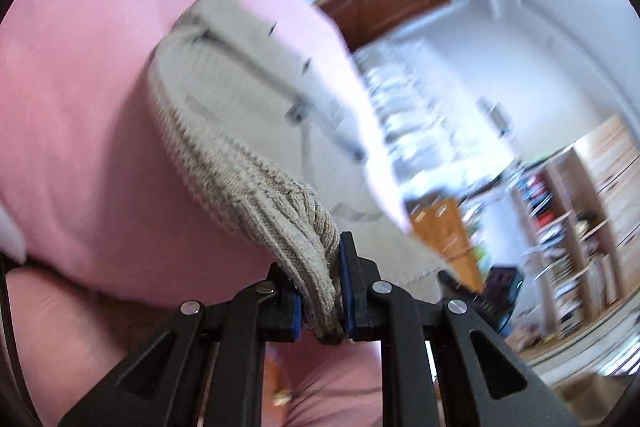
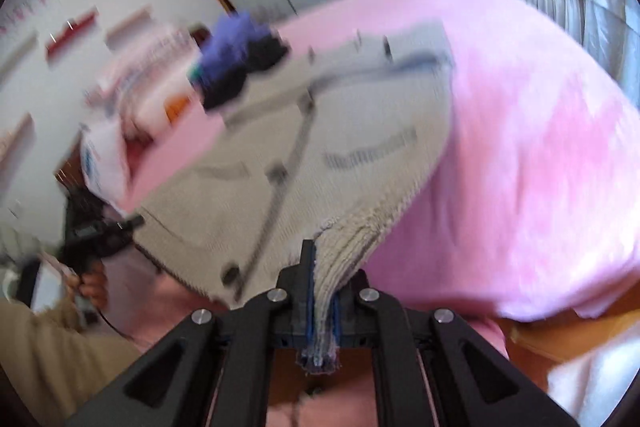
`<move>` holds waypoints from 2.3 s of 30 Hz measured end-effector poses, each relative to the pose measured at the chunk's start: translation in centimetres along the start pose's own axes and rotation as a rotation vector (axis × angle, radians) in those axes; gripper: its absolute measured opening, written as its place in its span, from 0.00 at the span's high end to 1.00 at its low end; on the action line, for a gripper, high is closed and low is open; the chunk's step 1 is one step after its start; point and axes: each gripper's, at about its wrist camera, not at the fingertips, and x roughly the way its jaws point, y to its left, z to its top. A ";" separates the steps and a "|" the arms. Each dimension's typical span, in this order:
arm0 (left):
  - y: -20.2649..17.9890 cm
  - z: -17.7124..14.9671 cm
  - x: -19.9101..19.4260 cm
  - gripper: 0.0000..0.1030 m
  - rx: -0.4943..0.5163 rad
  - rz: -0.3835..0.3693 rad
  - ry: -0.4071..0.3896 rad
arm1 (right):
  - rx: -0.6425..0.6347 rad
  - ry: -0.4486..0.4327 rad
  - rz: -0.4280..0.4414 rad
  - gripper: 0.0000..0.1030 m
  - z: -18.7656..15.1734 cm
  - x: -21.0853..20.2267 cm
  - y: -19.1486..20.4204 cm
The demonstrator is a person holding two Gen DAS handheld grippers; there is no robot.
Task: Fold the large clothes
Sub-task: 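Flip the hem over toward the collar with both grippers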
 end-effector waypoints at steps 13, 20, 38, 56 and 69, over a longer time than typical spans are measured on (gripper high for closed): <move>-2.7 8.2 -3.4 0.88 -0.036 -0.086 -0.264 | 0.066 -0.318 0.179 0.94 10.5 -2.1 2.6; -4.1 11.1 -4.5 0.88 -0.023 -0.073 -0.325 | 0.095 -0.409 0.205 0.95 13.3 -4.4 2.1; -5.9 25.9 6.6 0.88 0.148 0.175 -0.332 | 0.114 -0.450 0.136 0.95 23.3 2.0 -2.3; 7.2 37.7 32.5 0.83 0.143 0.662 -0.074 | 0.330 -0.138 -0.240 0.93 36.2 28.3 -15.2; 5.1 38.1 30.3 0.16 0.184 0.582 -0.075 | 0.409 -0.077 -0.144 0.39 36.6 26.1 -16.0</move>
